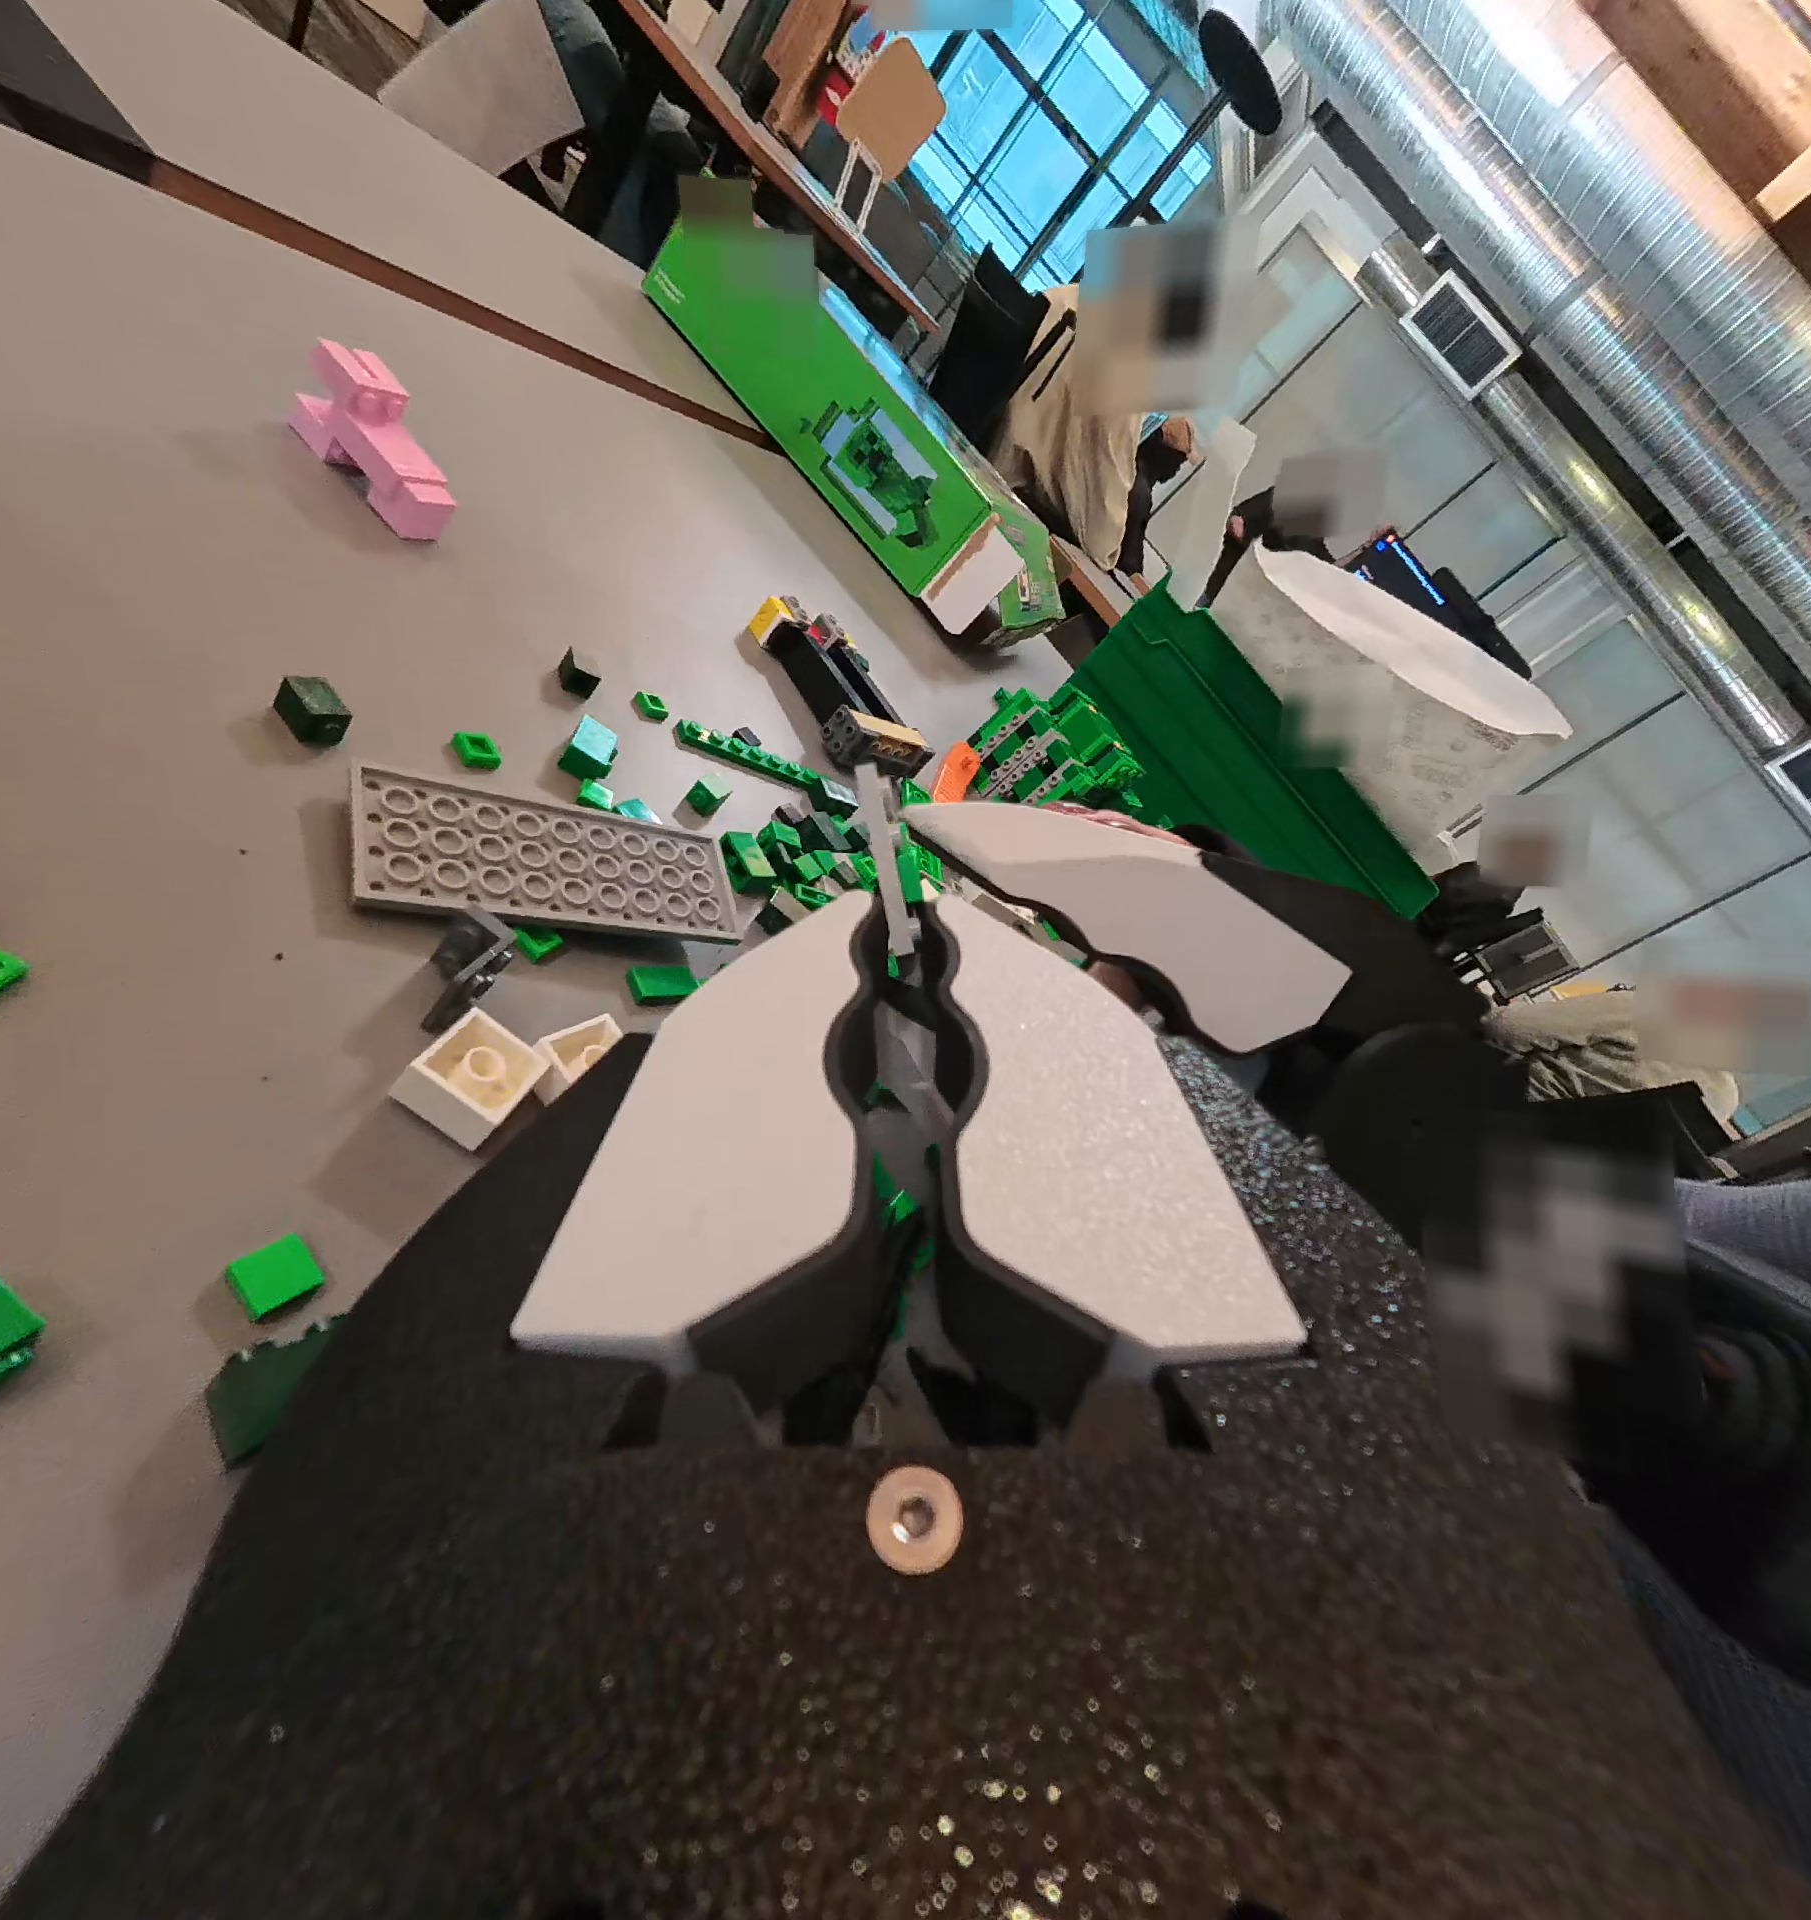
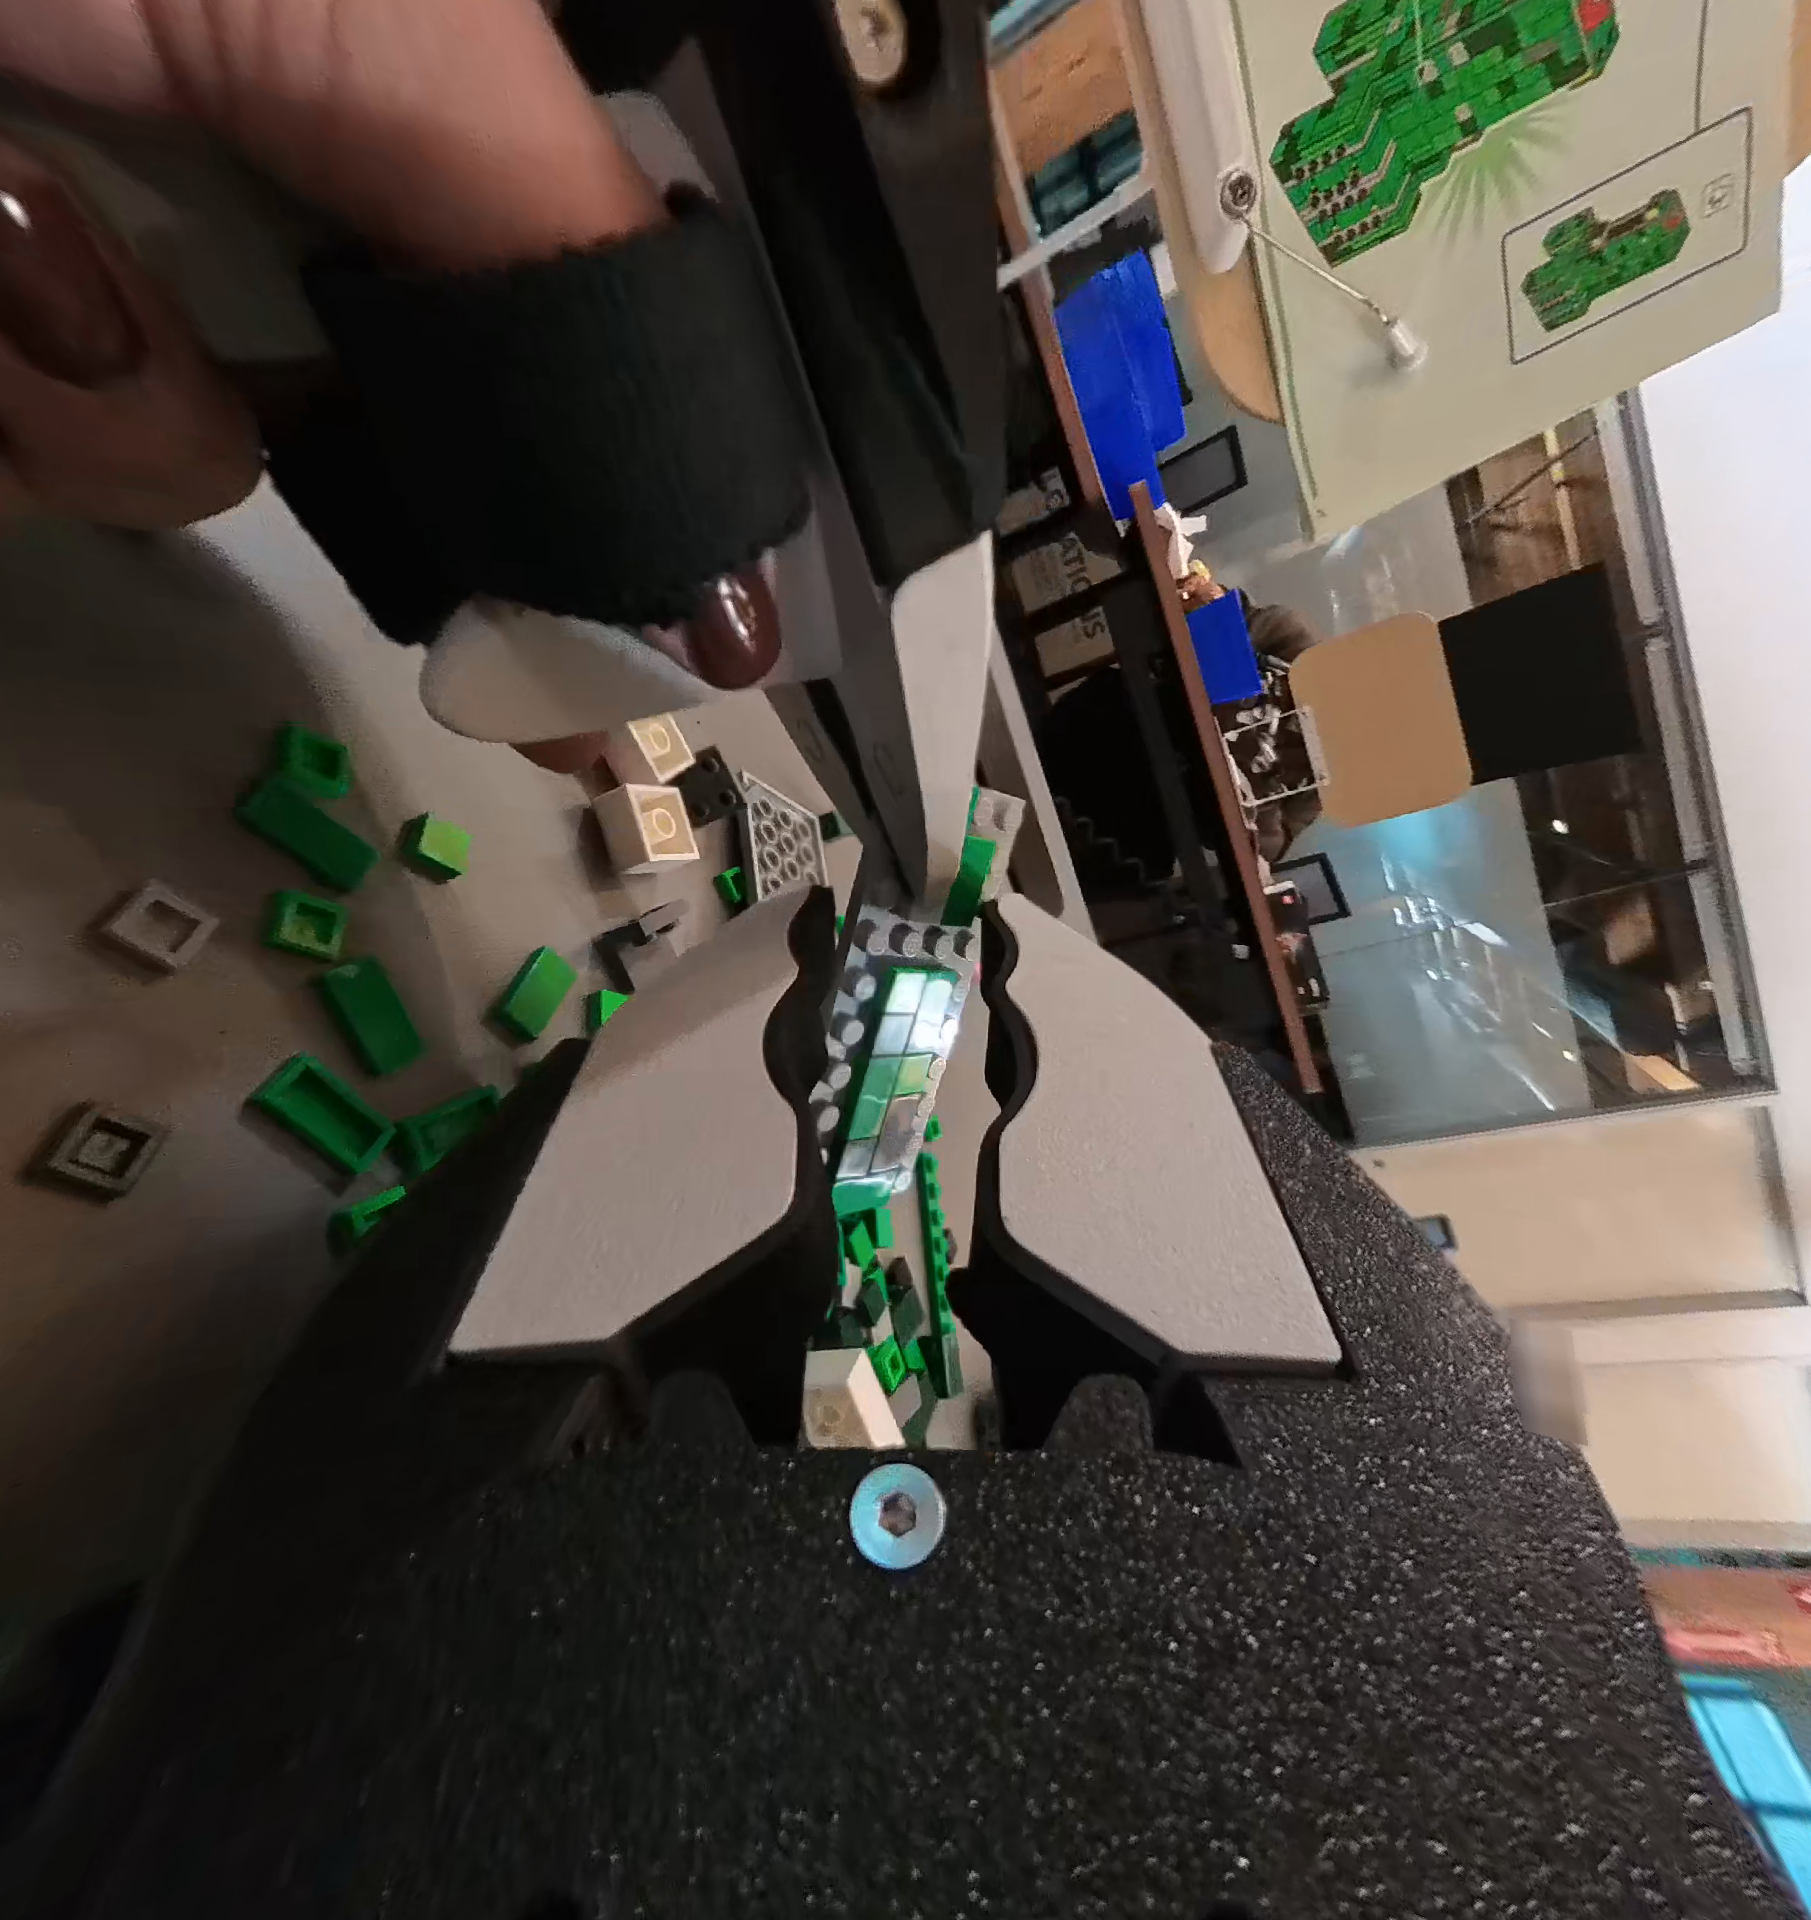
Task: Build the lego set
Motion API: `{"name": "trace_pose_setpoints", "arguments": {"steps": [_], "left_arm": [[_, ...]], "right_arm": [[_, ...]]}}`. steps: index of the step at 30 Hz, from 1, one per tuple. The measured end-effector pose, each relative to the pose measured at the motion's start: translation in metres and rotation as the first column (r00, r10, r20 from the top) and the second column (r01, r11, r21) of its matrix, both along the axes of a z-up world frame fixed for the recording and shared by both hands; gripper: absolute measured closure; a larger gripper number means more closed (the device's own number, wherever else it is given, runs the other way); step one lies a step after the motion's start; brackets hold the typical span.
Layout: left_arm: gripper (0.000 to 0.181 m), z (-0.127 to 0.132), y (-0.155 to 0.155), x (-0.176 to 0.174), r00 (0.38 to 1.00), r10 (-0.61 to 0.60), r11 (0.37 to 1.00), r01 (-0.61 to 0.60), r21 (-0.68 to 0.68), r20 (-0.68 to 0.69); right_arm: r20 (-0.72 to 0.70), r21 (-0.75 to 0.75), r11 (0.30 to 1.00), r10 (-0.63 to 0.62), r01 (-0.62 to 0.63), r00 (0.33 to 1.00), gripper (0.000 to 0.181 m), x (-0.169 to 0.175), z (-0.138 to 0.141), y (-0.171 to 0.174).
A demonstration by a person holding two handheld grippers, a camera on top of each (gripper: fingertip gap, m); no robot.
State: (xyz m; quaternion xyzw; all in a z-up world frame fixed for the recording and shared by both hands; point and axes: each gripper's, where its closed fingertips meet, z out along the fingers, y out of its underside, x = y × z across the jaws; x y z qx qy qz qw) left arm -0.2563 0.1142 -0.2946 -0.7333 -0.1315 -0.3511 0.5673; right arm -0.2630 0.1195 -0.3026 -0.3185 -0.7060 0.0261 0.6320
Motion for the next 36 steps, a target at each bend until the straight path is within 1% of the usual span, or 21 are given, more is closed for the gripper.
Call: {"name": "trace_pose_setpoints", "arguments": {"steps": [6,9,11,13,15,18,20,22,26,28,34,36], "left_arm": [[0.176,0.005,-0.003,0.003,0.998,-0.047,0.998,0.048,0.037,-0.030],[0.176,0.008,-0.005,0.004,0.997,-0.052,0.997,0.055,0.057,-0.056],[0.176,0.010,-0.006,0.005,0.996,-0.057,0.996,0.061,0.062,-0.063],[0.176,0.012,-0.007,0.006,0.996,-0.054,0.996,0.059,0.070,-0.067],[0.176,0.012,-0.007,0.005,0.996,-0.053,0.995,0.059,0.077,-0.070],[0.176,0.022,-0.009,0.007,0.997,-0.071,0.988,0.072,0.135,-0.012],[0.176,0.024,-0.010,0.005,0.998,-0.064,0.987,0.063,0.146,0.000],[0.176,0.023,-0.010,0.004,0.998,-0.063,0.988,0.064,0.142,-0.010],[0.176,0.024,-0.011,0.007,0.996,-0.085,0.984,0.083,0.157,0.002],[0.176,0.025,-0.011,0.010,0.995,-0.099,0.981,0.098,0.167,-0.002],[0.173,0.032,-0.009,0.010,0.997,-0.073,0.974,0.076,0.214,-0.023],[0.160,0.030,-0.008,0.012,0.996,-0.079,0.977,0.086,0.195,-0.041]], "right_arm": [[0.012,-0.057,0.994,0.093,-0.092,0.996,0.152,0.006,0.002,-0.006],[0.013,-0.149,0.975,0.168,-0.164,0.986,0.143,0.010,0.002,-0.012],[-0.001,-0.215,0.957,0.201,-0.196,0.980,0.142,0.012,0.004,-0.014],[-0.011,-0.294,0.930,0.226,-0.219,0.974,0.134,0.013,0.006,-0.017],[-0.019,-0.358,0.908,0.223,-0.215,0.975,0.131,0.013,0.006,-0.016],[0.036,-0.401,0.906,0.161,-0.134,0.986,0.116,0.012,-0.004,-0.004],[0.054,-0.428,0.897,0.149,-0.112,0.987,0.118,0.013,-0.010,-0.001],[0.037,-0.439,0.892,0.135,-0.105,0.990,0.123,0.013,-0.008,0.002],[0.033,-0.450,0.889,0.109,-0.083,0.994,0.127,0.014,-0.007,0.007],[0.019,-0.467,0.881,0.094,-0.074,0.995,0.146,0.014,-0.005,0.009],[-0.035,-0.600,0.799,0.028,-0.043,0.999,0.147,0.012,0.000,0.010],[-0.056,-0.628,0.777,0.010,-0.043,0.998,0.147,0.012,0.003,0.012]]}}
